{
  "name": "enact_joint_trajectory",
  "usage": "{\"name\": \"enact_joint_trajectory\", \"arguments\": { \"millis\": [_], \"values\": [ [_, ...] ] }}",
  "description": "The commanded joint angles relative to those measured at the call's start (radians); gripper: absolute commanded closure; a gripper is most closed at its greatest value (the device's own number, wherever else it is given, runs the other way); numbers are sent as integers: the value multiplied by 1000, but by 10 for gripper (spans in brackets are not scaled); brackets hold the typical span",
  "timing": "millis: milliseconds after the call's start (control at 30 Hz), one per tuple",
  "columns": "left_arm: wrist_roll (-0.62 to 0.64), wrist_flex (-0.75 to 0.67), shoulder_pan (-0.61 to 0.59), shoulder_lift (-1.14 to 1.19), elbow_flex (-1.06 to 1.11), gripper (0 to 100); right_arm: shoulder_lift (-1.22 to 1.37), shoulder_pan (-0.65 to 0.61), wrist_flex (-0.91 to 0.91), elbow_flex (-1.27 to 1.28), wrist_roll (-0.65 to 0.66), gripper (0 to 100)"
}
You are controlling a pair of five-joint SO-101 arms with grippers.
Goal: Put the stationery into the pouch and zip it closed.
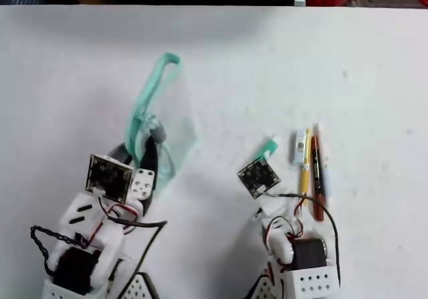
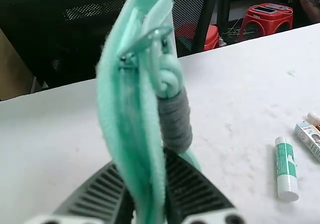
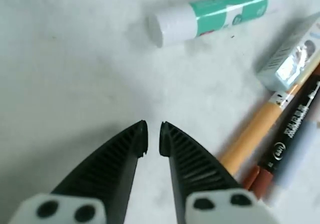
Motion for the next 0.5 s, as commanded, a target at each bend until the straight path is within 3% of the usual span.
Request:
{"name": "enact_joint_trajectory", "arguments": {
  "millis": [0,200,467],
  "values": [
    [-3,2,-13,19,31,976,-7,-50,5,9,-2,950],
    [-8,-5,-13,19,31,976,-7,-139,5,9,-2,954],
    [-8,-20,-13,19,29,976,-7,-369,-18,9,0,952]
  ]
}}
